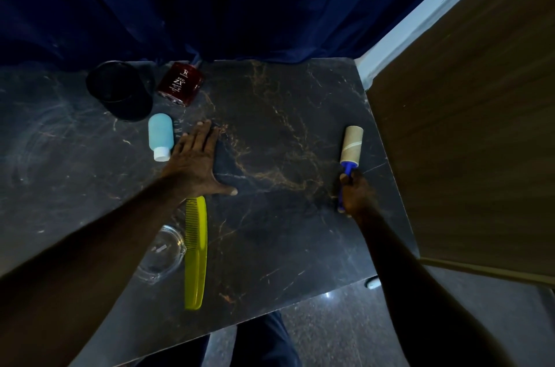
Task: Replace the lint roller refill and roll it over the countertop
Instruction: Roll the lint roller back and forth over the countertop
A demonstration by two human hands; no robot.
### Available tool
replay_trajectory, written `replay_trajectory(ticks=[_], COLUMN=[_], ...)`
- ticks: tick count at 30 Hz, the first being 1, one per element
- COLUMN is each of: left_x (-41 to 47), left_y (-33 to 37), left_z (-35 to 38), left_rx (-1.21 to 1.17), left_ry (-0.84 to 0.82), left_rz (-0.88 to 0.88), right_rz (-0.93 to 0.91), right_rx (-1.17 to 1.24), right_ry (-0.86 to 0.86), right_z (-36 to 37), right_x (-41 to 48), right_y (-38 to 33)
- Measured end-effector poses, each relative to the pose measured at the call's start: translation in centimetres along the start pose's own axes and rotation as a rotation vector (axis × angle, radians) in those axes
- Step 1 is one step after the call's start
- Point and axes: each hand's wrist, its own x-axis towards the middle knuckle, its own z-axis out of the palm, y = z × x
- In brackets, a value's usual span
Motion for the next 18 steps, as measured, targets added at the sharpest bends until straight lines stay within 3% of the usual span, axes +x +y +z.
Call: replay_trajectory(ticks=[8,18], left_x=[-0.4,-0.8], left_y=[0.3,0.7], left_z=[-0.7,-1.1], left_rx=[-0.023,-0.036], left_ry=[-0.008,0.004], left_rz=[0.000,-0.009], right_rz=[-0.214,-0.395], right_rx=[-0.093,-0.399], right_ry=[-0.008,-0.078], right_z=[3.8,8.6], right_x=[-1.5,-4.9], right_y=[-3.1,-6.6])
